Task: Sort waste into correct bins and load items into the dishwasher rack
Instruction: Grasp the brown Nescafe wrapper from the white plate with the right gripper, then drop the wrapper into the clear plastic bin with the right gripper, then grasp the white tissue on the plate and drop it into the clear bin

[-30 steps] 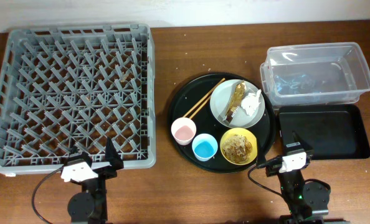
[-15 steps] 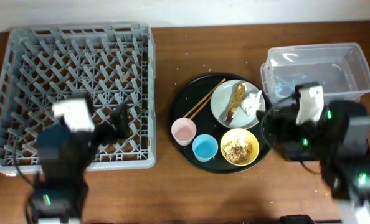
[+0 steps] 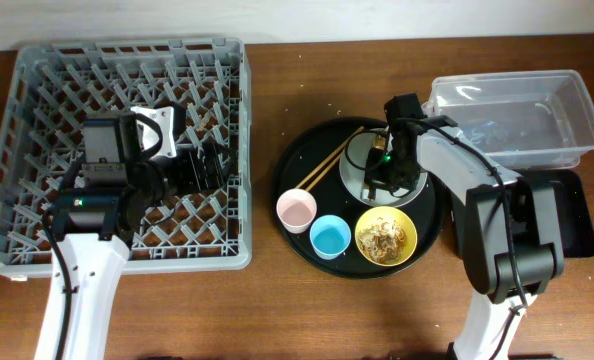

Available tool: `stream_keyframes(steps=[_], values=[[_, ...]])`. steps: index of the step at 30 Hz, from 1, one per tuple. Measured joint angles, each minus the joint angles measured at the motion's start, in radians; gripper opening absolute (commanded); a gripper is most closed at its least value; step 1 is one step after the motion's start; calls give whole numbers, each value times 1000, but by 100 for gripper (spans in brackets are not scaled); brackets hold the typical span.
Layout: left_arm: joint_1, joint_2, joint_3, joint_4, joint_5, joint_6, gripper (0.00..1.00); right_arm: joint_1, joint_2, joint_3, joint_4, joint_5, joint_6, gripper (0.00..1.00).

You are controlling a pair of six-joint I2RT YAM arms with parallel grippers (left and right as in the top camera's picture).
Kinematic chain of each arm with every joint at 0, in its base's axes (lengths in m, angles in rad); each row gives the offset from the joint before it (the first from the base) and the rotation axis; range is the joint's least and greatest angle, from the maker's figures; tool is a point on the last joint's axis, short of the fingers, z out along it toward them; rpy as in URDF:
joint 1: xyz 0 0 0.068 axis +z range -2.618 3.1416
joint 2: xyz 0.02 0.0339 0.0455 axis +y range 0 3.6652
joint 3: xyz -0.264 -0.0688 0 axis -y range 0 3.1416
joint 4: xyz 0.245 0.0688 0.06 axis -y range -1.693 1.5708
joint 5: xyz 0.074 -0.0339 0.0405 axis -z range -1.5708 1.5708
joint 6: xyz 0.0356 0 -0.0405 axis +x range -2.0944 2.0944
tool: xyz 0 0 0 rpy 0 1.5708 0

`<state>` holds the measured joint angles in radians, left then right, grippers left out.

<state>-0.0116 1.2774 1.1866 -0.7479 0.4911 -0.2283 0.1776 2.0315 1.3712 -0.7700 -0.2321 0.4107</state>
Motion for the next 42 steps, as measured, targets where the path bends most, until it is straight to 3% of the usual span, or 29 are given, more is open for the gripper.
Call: stream_keyframes(steps=[2,4,6,8,9,10,11,13,15,17,19,21,24,29,32,33,34,36,37,39,40,42], values=[[0,0,0,-1,0,0,99,0,-23,0,-4,-12,-22,4],[0,0,0,-1,0,0,99,-15,-199,21,-3,-19,-42,4],[0,1,0,-1,0,0,99,-110,-362,65,13,-16,-45,4],[0,1,0,0,0,0,99,-316,-387,76,22,122,42,4],[0,1,0,0,0,0,99,-379,-328,74,62,170,80,22],[0,2,1,1,1,0,99,-427,-268,71,123,157,97,68],[0,2,1,-2,1,0,99,-457,-241,68,153,120,85,77],[0,2,1,-1,3,0,99,-497,-247,75,124,-89,-5,75],[0,3,1,0,3,0,99,-422,-365,86,-85,-236,-144,69],[0,3,2,-1,3,0,99,-226,-418,99,-238,-154,-209,70],[0,3,2,-1,3,0,99,-49,-362,35,-172,89,-167,69],[0,3,2,-2,4,0,99,-14,-249,-7,-60,248,-107,64],[0,3,2,-1,3,0,99,-15,-83,-17,18,308,-82,4],[0,3,2,-1,3,0,99,-16,-77,23,-12,188,-73,4],[0,3,2,-1,3,0,99,-97,-297,148,21,187,-18,4],[0,3,2,-1,3,0,99,-170,-321,161,54,216,6,68],[0,3,2,-1,3,0,99,-232,-304,162,80,246,17,98],[0,4,2,-1,3,0,99,-321,-187,162,109,290,30,99],[0,4,2,-1,3,0,99,-341,-157,158,81,256,5,93],[0,4,3,1,3,0,99,-359,-217,155,-113,45,-113,88],[0,4,3,2,3,0,99,-336,-272,158,-232,-14,-155,80],[0,5,3,-1,4,0,99,-179,-433,171,-440,-109,-237,54]])
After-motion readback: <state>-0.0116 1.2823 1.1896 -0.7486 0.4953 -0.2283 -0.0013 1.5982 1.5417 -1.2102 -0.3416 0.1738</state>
